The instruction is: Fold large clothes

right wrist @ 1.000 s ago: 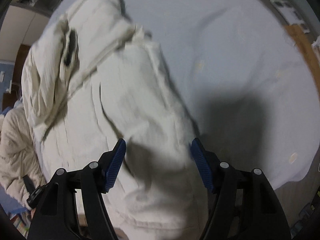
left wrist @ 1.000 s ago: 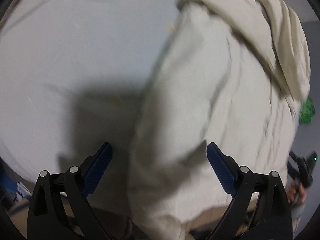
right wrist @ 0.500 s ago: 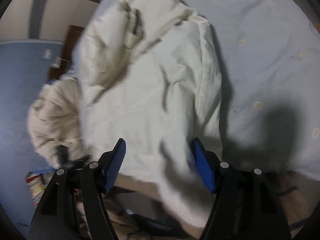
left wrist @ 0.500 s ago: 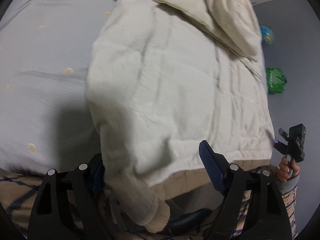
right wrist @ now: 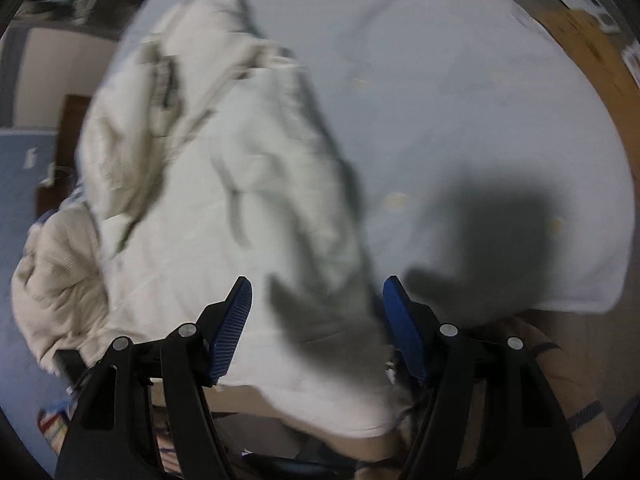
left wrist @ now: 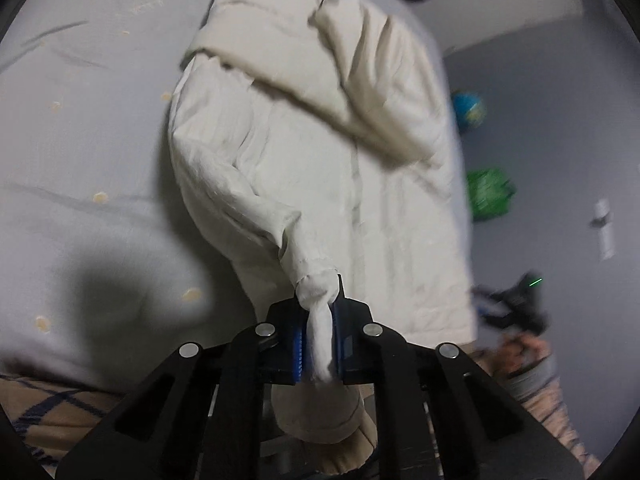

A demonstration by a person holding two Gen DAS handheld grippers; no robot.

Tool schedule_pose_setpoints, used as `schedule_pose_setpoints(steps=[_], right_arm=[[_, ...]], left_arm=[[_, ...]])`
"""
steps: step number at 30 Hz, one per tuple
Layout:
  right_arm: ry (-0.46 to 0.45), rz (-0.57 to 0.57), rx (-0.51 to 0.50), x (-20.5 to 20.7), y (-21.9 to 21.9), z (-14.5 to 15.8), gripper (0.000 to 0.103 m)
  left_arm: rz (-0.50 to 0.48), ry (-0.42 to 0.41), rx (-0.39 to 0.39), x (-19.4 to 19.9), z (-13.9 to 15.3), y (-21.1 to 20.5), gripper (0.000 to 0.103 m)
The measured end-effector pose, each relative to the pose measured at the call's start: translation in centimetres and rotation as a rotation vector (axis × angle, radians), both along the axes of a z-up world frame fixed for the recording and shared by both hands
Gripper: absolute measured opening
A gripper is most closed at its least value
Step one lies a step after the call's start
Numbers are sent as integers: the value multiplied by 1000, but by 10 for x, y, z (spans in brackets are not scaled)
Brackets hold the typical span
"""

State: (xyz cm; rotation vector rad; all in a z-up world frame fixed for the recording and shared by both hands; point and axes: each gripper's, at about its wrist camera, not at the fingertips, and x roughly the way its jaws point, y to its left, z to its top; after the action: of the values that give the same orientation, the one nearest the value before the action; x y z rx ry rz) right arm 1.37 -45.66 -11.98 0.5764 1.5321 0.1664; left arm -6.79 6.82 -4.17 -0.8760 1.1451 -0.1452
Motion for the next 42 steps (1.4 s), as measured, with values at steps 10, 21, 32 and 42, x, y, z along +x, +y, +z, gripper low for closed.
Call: schedule_pose_setpoints(steps=[10,21,32,42], right_arm=[[108,74,240,-29,-6,-32,65],[-225,190,472,-38,22,39,20],[-494,-18,742,9,15,90,19],[-581,-221,910,80,21,97,19]], left_arm=[[151,-176,-196,7,13,27,11],[180,-258,-150,8,31,32,11],[228,-341,-144,13,59,60,11],[248,-418,-132,56,87,86,11]])
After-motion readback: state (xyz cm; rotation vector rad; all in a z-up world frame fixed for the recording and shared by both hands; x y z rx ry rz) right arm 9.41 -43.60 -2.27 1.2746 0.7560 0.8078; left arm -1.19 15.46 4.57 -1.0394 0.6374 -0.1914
